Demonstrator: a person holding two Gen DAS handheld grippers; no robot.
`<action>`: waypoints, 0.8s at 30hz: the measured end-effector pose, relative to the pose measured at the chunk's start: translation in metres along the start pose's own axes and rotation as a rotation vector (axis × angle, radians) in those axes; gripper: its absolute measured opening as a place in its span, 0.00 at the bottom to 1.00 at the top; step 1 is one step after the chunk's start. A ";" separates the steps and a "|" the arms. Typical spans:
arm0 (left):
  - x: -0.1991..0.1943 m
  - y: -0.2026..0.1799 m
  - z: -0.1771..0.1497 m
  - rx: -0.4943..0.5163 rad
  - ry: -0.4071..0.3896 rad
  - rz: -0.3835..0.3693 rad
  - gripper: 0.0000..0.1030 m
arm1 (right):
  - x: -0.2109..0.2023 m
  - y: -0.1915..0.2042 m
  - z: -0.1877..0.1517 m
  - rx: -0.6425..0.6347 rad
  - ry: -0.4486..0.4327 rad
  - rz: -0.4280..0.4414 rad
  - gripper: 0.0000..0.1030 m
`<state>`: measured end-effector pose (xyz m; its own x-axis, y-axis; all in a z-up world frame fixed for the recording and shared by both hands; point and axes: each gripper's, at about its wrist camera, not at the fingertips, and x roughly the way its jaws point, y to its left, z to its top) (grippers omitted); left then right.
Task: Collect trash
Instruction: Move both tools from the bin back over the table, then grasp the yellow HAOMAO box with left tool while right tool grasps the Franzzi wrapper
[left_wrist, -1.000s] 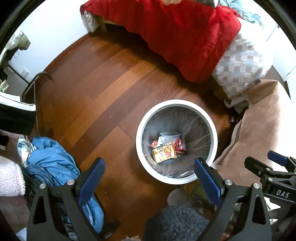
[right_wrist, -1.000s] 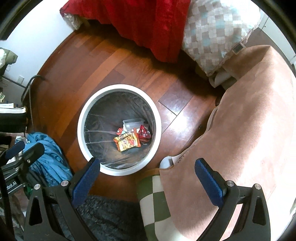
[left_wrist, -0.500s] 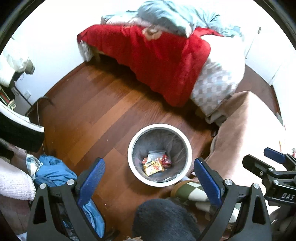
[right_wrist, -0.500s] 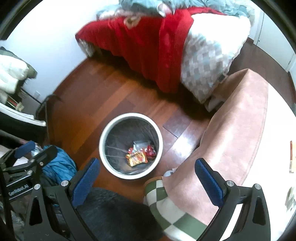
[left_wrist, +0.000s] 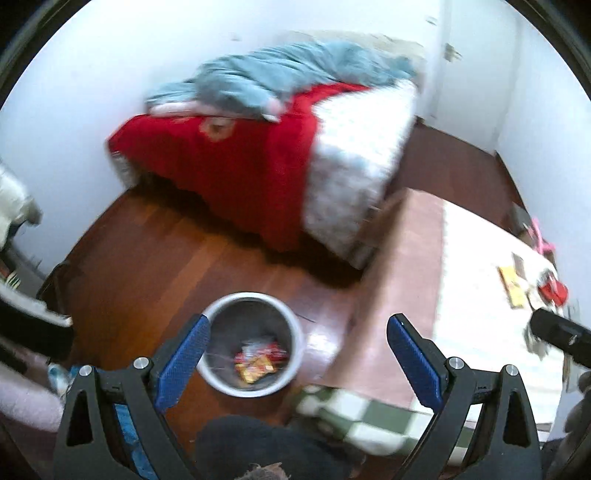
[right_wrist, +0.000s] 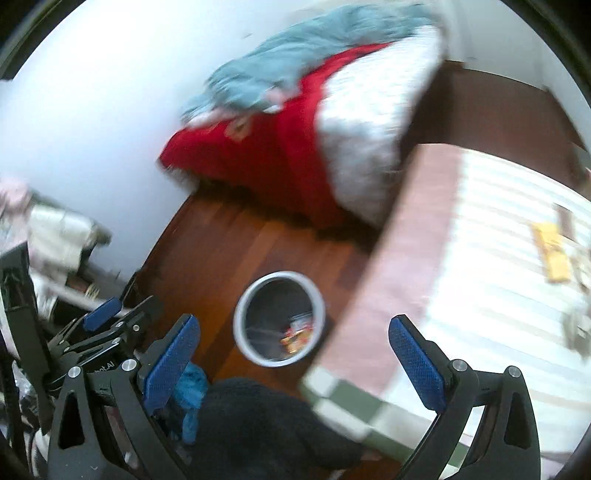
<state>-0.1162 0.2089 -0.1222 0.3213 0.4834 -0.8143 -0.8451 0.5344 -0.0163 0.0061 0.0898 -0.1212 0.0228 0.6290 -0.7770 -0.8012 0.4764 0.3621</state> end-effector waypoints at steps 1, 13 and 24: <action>0.010 -0.021 0.000 0.022 0.013 -0.011 0.95 | -0.008 -0.022 -0.001 0.031 -0.009 -0.034 1.00; 0.147 -0.257 -0.007 0.241 0.276 -0.087 0.95 | -0.022 -0.345 -0.019 0.553 0.054 -0.419 0.99; 0.198 -0.393 0.022 0.282 0.446 -0.261 0.94 | 0.003 -0.431 -0.024 0.646 0.094 -0.342 0.49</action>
<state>0.2890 0.1097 -0.2648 0.2411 0.0056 -0.9705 -0.5965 0.7897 -0.1436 0.3373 -0.1286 -0.2924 0.1331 0.3392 -0.9312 -0.2455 0.9216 0.3006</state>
